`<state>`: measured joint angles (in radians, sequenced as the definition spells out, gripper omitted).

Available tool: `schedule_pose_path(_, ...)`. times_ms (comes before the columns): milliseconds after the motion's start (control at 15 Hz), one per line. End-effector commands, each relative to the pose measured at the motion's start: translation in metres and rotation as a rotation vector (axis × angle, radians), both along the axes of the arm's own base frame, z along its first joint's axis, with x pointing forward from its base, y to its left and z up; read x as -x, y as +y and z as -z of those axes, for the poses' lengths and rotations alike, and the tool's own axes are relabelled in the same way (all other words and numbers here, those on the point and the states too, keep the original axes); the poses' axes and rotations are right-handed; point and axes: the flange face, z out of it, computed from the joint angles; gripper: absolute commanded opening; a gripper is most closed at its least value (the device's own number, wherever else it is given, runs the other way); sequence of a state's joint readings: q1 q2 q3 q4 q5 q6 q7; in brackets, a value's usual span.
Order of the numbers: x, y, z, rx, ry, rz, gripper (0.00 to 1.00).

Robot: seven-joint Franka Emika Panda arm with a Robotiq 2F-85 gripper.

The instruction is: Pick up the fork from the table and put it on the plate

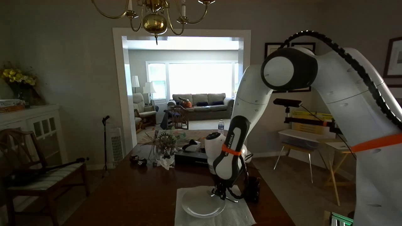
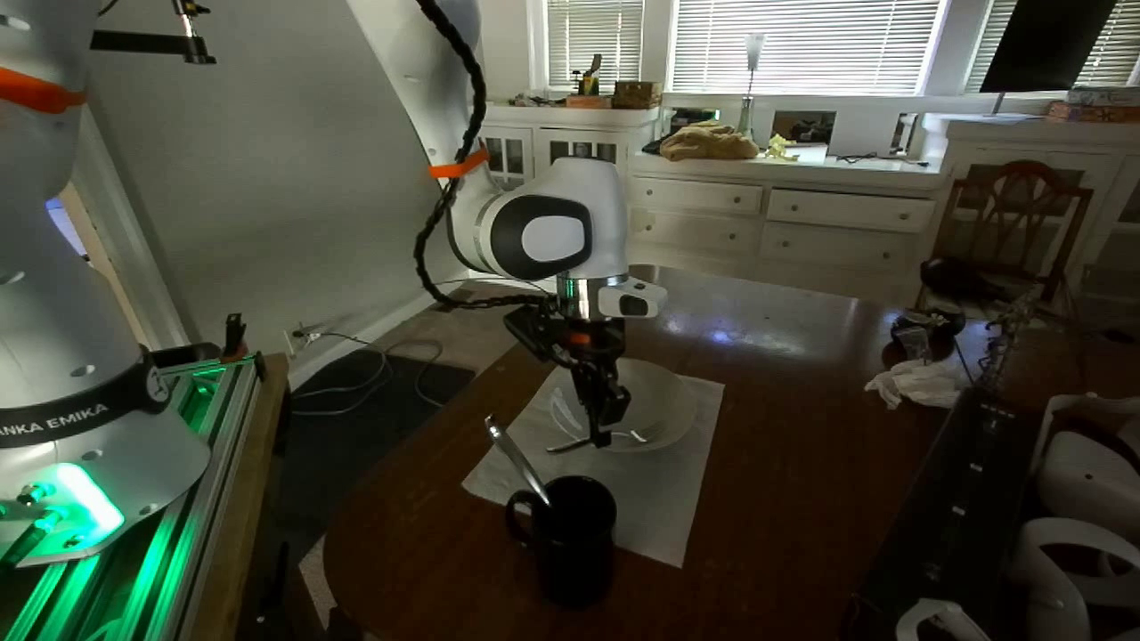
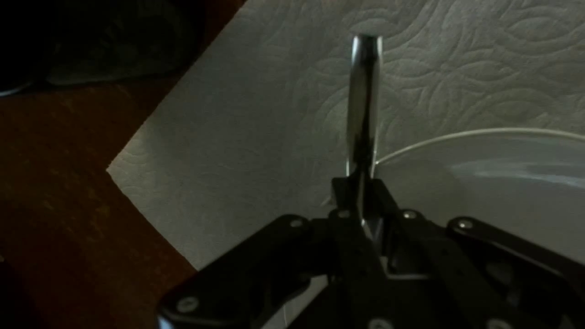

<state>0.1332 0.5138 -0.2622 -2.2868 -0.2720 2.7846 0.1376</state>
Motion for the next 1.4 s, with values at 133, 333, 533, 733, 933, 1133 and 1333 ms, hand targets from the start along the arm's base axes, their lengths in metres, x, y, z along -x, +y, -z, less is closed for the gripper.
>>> schedule_pose_path(133,-0.005,0.004,0.006,0.014,0.006,0.004,0.53)
schedule_pose_path(333,-0.005,0.005,0.000,0.022,0.002,0.007,0.75)
schedule_pose_path(533,-0.004,0.006,-0.017,0.024,-0.019,0.037,0.98)
schedule_pose_path(733,-0.003,0.004,-0.039,0.008,-0.045,0.107,1.00)
schedule_pose_path(933,0.007,-0.001,-0.072,-0.052,-0.031,0.229,1.00)
schedule_pose_path(1133,0.024,-0.008,-0.114,-0.161,-0.011,0.333,1.00)
schedule_pose_path(1333,0.041,-0.027,-0.154,-0.236,0.021,0.491,1.00)
